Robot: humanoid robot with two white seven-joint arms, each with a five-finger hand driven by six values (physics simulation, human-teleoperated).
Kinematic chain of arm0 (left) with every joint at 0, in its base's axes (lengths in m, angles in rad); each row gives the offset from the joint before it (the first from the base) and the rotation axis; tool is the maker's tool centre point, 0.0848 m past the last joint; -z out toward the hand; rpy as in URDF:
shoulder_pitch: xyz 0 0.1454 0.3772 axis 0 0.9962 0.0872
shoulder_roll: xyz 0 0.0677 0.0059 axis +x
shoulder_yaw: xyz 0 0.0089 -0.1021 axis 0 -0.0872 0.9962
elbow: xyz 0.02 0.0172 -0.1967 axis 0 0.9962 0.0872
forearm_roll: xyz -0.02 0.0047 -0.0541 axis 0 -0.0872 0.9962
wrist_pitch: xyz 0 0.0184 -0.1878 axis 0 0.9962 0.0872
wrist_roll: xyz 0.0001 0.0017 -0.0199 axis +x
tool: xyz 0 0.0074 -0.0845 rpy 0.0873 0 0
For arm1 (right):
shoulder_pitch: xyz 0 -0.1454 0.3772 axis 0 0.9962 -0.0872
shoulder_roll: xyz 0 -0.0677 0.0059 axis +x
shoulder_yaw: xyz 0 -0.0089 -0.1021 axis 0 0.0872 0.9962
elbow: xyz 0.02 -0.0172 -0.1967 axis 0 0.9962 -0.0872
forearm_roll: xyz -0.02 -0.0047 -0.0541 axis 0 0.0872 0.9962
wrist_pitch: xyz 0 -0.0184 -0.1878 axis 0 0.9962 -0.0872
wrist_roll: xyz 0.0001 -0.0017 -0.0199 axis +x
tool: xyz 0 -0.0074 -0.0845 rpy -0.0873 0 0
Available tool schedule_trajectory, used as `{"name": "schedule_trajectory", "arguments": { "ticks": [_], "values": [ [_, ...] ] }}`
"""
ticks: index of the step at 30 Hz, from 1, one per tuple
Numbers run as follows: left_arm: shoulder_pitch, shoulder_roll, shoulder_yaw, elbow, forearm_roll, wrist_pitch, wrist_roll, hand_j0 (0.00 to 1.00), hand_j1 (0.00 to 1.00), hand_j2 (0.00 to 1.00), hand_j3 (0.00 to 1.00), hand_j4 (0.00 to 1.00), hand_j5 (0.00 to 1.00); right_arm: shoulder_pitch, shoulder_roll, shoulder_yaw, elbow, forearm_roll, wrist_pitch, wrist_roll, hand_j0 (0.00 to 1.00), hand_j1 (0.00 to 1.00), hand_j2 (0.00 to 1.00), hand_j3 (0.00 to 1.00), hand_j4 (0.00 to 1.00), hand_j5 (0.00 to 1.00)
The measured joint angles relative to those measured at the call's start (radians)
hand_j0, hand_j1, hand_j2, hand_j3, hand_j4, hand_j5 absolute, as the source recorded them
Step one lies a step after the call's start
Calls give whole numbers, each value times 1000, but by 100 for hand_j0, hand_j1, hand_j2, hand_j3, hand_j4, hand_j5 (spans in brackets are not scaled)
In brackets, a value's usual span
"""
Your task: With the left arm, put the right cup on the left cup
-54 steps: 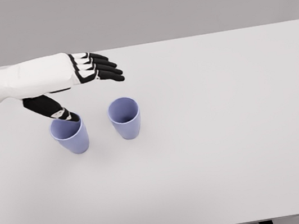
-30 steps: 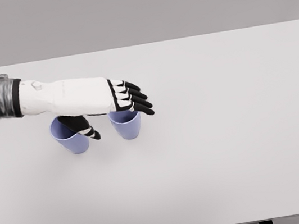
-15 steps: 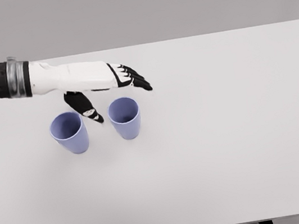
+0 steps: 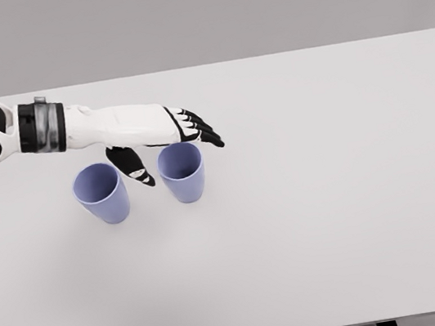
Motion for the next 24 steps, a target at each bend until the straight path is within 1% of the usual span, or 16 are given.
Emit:
{"name": "schedule_trajectory", "arguments": {
  "ticks": [3, 6, 9, 14, 16, 24],
  "values": [
    [-2, -2, 0, 2, -12, 1, 0, 100, 100, 100, 100, 100, 100, 0, 0, 0, 0, 0, 0, 0, 100, 100, 100, 100, 100, 100],
    [-2, -5, 2, 11, -68, 0, 0, 100, 100, 100, 100, 100, 100, 0, 0, 0, 0, 0, 0, 0, 100, 100, 100, 100, 100, 100],
    [0, -15, 5, 34, -97, -1, 0, 100, 100, 100, 100, 100, 100, 0, 0, 0, 0, 0, 0, 0, 100, 100, 100, 100, 100, 100],
    [3, -33, 9, 60, -111, -1, 0, 100, 100, 100, 100, 100, 100, 0, 0, 0, 0, 0, 0, 0, 100, 100, 100, 100, 100, 100],
    [17, -40, 9, 62, -113, -1, 0, 100, 100, 100, 100, 100, 100, 0, 0, 0, 0, 0, 0, 0, 100, 100, 100, 100, 100, 100],
    [25, -58, 9, 65, -118, 0, 0, 100, 100, 100, 100, 100, 100, 0, 0, 0, 0, 0, 0, 0, 100, 100, 100, 100, 100, 100]
  ]
}}
